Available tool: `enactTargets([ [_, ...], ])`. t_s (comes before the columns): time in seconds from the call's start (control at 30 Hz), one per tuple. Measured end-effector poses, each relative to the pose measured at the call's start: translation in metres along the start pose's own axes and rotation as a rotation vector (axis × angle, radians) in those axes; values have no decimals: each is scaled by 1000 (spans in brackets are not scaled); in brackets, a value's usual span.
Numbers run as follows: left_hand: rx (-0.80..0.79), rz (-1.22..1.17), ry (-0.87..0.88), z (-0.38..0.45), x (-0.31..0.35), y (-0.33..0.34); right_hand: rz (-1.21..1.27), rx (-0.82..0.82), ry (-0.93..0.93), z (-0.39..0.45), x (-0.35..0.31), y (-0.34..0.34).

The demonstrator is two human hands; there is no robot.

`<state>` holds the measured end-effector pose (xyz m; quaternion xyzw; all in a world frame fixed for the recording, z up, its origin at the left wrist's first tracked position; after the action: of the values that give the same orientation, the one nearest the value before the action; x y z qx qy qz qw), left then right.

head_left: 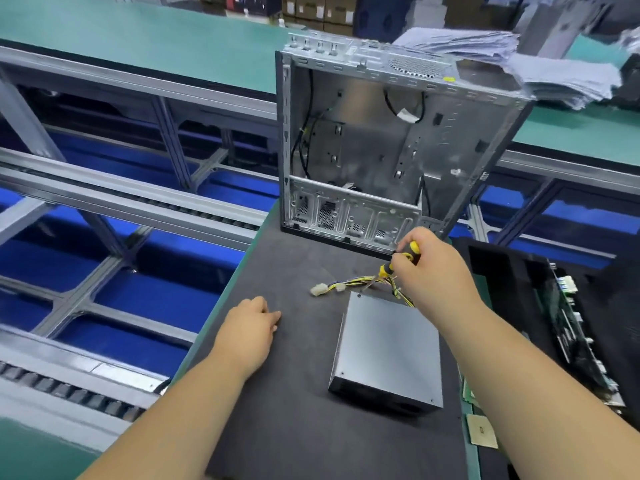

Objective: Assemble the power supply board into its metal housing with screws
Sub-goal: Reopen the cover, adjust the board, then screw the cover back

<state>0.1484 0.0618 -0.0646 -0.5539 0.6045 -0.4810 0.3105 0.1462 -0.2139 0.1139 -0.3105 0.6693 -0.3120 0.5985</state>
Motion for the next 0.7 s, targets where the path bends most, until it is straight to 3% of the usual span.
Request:
enactTargets([
  [0.1,-18,-49,37,5,6,-3,-9,-11,5,0,-4,1],
  [0.4,-19,-834,282,30,75,-44,-43,-18,8,0,-7,3],
  [0.7,-109,-791,341,46,124,-52,-114,-83,-19,5,-16,4],
])
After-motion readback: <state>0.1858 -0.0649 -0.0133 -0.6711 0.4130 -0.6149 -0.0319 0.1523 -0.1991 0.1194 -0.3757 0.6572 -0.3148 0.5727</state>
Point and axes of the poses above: each hand's wrist, its own z-axis towards the middle knuckle, its own y-axis out of the palm, x = y × z, the point moved 10 cm from there along z, towards the middle knuckle, and after that the axes turned 15 degrees about -x, right-handed, at the moved point
